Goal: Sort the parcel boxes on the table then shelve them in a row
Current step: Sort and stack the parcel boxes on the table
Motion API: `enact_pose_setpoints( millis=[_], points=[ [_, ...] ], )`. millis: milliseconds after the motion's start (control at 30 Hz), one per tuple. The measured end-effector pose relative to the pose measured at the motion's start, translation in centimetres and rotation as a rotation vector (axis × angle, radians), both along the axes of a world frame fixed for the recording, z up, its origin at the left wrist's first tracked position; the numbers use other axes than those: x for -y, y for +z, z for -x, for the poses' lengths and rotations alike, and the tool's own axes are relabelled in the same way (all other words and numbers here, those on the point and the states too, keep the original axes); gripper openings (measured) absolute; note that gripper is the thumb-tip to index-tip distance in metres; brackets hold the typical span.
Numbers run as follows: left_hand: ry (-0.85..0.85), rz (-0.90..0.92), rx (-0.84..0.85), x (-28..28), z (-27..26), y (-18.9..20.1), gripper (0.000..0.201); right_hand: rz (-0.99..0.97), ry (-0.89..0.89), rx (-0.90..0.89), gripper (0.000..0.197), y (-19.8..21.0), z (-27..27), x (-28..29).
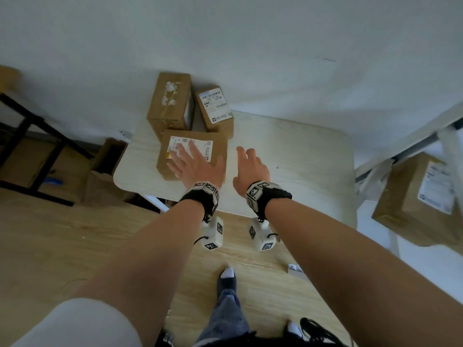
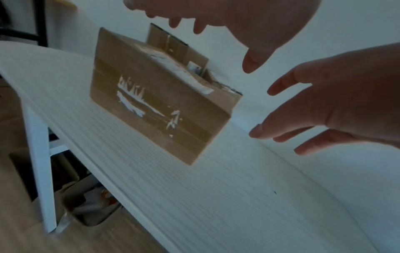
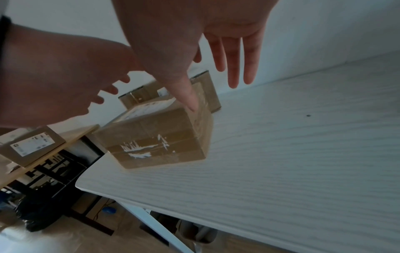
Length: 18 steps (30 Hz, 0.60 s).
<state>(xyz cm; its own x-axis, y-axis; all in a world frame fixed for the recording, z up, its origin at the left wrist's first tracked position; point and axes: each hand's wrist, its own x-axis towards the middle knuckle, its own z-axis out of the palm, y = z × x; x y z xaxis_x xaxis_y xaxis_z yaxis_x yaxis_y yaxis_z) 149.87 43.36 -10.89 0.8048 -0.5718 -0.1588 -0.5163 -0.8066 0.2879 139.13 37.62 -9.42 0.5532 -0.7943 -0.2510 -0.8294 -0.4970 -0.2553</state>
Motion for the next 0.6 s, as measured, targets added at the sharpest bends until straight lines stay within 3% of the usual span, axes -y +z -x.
enact_pose_setpoints(
  millis=[233, 367, 600],
  points=[
    [-0.314, 0.002, 0.13, -2.7, 7.0, 2.0, 0.082, 0.072, 0.007, -0.01, 0.066, 1.7, 8.1, -2.6],
    [-0.361, 0.046, 0.218, -5.1, 12.3, 2.4, 0.076, 0.102, 0.066, 0.018, 0.061, 2.4, 13.3, -4.9],
    [-0.418, 0.05, 0.224, -10.5, 22.8, 2.9, 0.079, 0.111, 0.176, 0.054, 0.054, 4.0, 24.0, -10.2]
  ],
)
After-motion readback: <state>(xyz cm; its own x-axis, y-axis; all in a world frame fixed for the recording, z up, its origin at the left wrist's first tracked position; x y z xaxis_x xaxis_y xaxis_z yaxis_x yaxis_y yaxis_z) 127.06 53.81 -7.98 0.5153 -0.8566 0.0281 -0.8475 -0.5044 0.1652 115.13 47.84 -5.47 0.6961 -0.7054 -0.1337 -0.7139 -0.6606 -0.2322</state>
